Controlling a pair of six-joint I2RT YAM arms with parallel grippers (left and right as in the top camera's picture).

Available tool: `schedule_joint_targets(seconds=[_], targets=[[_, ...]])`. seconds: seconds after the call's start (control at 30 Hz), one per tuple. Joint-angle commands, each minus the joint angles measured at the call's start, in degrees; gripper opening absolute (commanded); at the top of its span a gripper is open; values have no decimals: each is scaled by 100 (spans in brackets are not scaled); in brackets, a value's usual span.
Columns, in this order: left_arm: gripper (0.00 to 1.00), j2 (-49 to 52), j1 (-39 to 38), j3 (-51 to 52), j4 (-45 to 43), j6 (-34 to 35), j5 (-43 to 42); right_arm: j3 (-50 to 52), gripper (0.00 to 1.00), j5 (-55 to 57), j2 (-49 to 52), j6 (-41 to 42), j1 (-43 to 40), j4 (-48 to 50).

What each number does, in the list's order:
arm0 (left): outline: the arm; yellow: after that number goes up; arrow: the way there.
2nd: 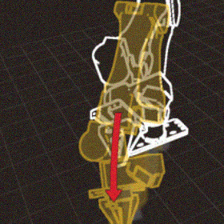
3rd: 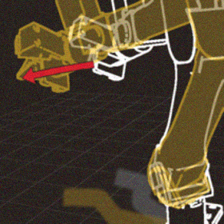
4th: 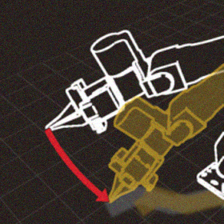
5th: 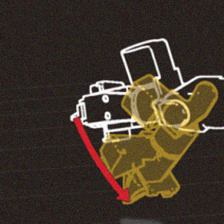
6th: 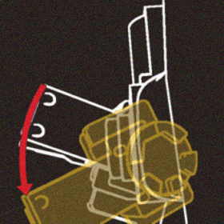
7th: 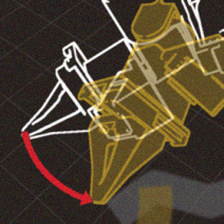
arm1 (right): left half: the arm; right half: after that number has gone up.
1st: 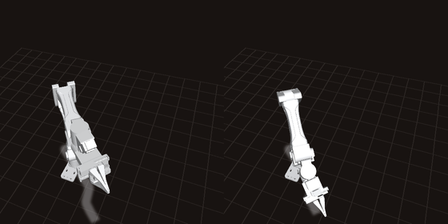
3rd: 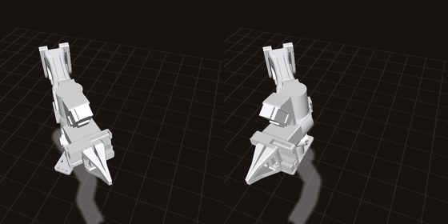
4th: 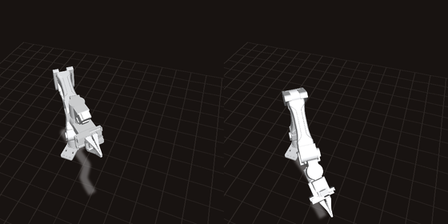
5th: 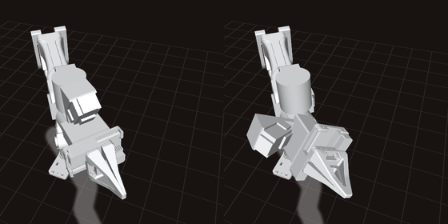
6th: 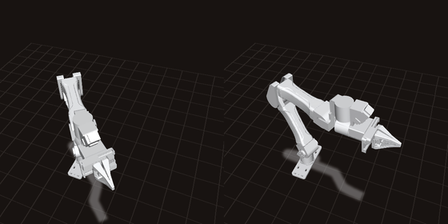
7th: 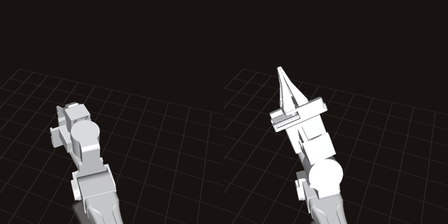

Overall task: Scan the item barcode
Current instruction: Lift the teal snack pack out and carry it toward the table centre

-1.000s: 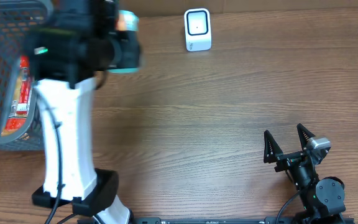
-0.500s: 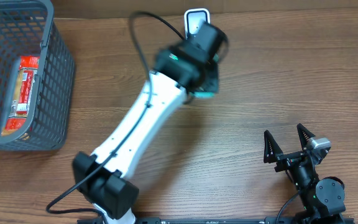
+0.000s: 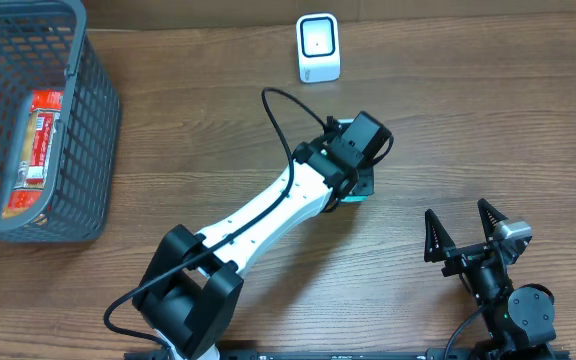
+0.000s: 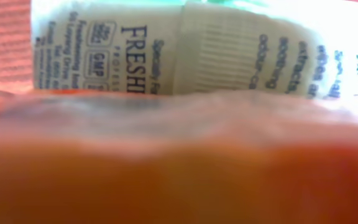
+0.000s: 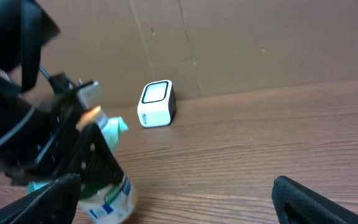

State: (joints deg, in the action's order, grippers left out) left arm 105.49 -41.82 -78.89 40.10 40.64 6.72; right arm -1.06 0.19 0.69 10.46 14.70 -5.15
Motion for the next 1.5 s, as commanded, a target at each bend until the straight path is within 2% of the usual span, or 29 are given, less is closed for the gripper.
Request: schedule_joint_targets(seconds=[0.0,0.43,0.63,0.73,0.87,0.93,1.2,1.47], targets=[[38,-48,-98,87,-190,157,96,59,100,-33,-39,-48,-15,31],[38,372,-291,103,-262,120,72,59,100,-33,-39,-46,-15,31],[55,380,-289,103,-334,-24,-275,59,100,-31,-39,-46,-15,31],[70,380,-289,103,-334,-103,-337,59,100,-33,-39,-46,-15,31],[85,380,-282,103,-348,-212,-334,59,100,-33,-39,-46,-15,31],[98,380,-284,103,-358,-308,-334,59,100,-33,-39,-46,-15,31],[100,352,-282,-302,-232,-623,-328,59,100,-33,-39,-46,-15,31],[100,345,-262,-1519,973,-861,372,59,100,-33,-39,-46,-15,31]])
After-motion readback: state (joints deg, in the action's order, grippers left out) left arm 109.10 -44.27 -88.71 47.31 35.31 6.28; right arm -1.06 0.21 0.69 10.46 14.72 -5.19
